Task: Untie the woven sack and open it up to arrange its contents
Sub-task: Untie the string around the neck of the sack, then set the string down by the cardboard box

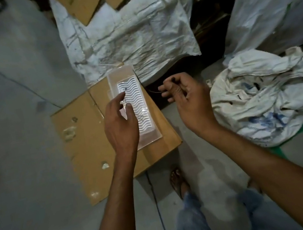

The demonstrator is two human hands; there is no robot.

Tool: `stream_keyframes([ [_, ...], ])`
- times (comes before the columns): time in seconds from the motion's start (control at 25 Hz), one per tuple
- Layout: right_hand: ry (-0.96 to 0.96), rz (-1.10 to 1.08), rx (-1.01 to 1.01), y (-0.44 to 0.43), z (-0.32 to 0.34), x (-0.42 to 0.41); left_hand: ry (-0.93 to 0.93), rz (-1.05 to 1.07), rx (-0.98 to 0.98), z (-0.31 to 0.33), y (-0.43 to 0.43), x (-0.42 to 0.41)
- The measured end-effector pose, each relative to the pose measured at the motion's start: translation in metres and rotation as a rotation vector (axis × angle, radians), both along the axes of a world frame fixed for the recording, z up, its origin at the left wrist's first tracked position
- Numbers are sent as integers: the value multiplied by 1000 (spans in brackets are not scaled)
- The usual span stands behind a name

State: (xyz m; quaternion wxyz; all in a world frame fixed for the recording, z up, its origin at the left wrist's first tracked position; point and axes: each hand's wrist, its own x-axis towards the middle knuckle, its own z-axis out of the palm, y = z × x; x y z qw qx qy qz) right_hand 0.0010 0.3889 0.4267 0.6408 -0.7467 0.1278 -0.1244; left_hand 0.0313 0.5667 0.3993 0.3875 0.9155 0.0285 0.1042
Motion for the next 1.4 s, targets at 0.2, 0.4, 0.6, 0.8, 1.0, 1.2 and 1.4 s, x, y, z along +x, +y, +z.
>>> stream_keyframes([
  [0.2, 154, 127, -144, 66, -47, 35, 155, -5, 212, -36, 61, 13],
  [0.4, 392, 287, -617, 91, -75, 41, 203, -53, 280, -54, 76, 19],
  [0.6, 523, 297, -631, 82, -80, 36, 197, -65, 304, -55, 77, 21],
  [0.8, 365, 203, -705, 58, -78, 34, 178, -106, 324, -50, 67, 22],
  [1.0, 321, 142, -744, 22, -73, 13, 123, -137, 318, -43, 44, 14],
  [1.2, 279, 100, -818, -44, -72, -31, 79, -233, 360, -35, -7, -7],
  [1.4, 250, 7, -915, -136, -77, -84, 65, -353, 382, -27, -102, -44],
])
